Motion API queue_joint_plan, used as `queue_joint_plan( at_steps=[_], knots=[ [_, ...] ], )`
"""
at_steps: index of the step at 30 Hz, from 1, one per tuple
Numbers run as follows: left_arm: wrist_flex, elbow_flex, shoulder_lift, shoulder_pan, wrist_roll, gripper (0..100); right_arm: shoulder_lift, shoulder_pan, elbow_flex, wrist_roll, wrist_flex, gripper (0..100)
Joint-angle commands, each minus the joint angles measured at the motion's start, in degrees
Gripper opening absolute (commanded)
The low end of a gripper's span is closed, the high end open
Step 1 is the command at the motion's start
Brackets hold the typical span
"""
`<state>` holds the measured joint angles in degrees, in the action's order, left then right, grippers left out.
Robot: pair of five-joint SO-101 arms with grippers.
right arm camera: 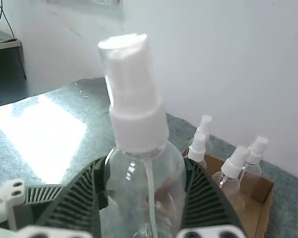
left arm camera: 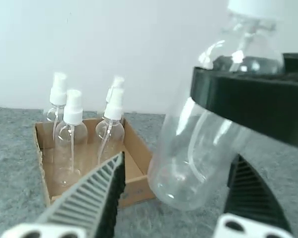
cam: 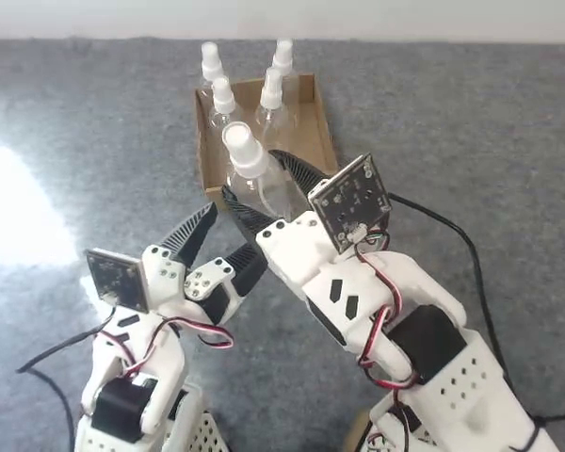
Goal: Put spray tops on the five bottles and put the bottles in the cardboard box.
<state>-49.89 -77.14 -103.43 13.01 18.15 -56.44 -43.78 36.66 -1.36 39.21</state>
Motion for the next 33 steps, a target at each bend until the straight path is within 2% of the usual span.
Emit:
queue_joint_plan(
  at_steps=[1,18,23,33],
  knots=[
    [1.49,-0.13,-0.62,-1.41,0.44,30,-3.38,-0.57,-0.97,0.53,0.48,0.6],
    [1.67,-0.22,-0.62,-1.58,-0.44,30,-3.38,-0.66,-1.05,0.18,2.15,0.6],
    [7.21,-3.12,-0.62,-4.66,-0.97,30,-3.38,-0.66,-1.05,0.18,2.15,0.6],
    [6.68,-3.21,-0.62,-4.48,-0.97,30,-3.38,-0.48,-0.97,0.09,2.15,0.6]
  ],
)
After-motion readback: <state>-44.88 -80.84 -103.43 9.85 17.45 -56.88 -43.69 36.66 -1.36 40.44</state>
